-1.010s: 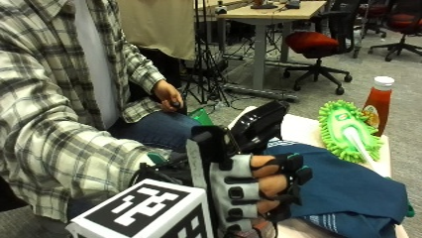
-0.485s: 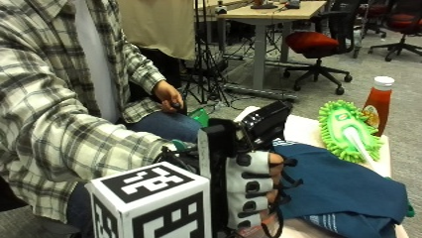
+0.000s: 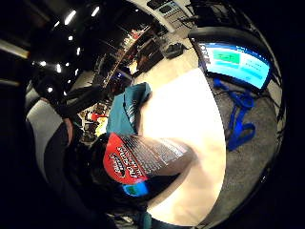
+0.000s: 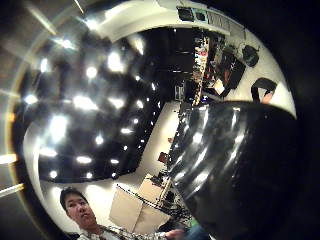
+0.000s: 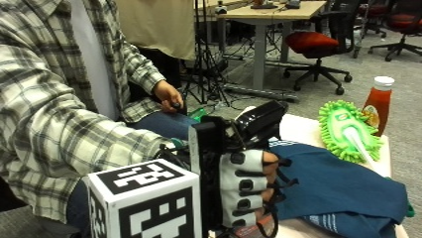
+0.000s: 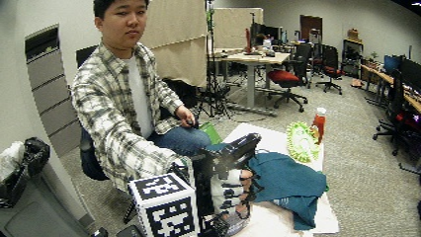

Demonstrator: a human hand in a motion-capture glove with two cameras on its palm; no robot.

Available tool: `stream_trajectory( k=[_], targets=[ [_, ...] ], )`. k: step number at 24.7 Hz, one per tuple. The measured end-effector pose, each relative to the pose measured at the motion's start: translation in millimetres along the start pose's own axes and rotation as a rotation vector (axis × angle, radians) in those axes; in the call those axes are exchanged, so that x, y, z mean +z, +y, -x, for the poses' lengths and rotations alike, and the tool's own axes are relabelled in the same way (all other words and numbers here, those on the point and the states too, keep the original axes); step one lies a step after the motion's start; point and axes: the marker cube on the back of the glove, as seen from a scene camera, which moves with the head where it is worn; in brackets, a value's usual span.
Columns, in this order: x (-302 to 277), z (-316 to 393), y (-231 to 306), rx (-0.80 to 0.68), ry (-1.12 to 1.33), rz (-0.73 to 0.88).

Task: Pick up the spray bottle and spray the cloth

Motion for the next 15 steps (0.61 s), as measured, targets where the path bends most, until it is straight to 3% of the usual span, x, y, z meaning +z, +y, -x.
stream_trajectory(
  k=[15],
  targets=[
    [-1.2,-0.1,3.8,-0.017,-0.025,0.043]
  ],
)
